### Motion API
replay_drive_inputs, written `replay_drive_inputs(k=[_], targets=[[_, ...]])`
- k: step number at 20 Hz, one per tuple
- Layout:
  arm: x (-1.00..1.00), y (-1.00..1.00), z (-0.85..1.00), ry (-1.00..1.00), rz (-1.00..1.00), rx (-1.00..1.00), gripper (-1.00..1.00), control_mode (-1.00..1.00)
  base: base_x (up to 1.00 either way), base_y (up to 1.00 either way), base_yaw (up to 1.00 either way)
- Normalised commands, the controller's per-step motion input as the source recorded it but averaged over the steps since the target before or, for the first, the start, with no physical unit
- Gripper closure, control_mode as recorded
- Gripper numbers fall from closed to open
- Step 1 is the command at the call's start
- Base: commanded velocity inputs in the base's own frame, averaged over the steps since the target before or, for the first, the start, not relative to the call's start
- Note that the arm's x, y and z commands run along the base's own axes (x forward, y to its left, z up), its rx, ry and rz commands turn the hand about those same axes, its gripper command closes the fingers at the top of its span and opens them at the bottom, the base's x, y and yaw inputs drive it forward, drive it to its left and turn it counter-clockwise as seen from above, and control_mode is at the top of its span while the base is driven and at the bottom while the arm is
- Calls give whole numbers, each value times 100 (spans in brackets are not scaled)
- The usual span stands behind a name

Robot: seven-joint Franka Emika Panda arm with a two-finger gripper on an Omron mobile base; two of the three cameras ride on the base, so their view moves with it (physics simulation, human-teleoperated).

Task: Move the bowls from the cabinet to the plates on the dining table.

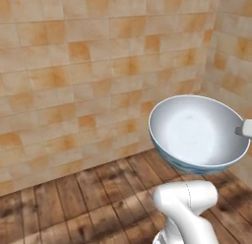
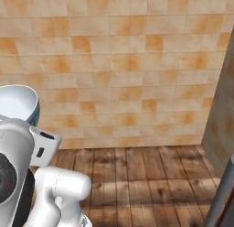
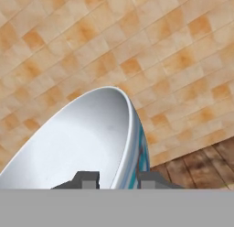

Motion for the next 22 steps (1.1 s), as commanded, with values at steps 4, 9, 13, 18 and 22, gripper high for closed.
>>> replay_drive_inputs(k=[4, 9, 13, 18, 22], targets=[[0, 0, 0, 0, 0, 0, 100, 100, 79, 7, 0], [0, 0, 0, 0, 0, 0, 100, 100, 63, 7, -1], [0, 0, 0, 0, 0, 0, 100, 100, 0, 0, 0], [0, 0, 0, 0, 0, 0, 100, 100, 7, 0, 22], [0, 0, 0, 0, 0, 0, 100, 100, 2, -3, 37]])
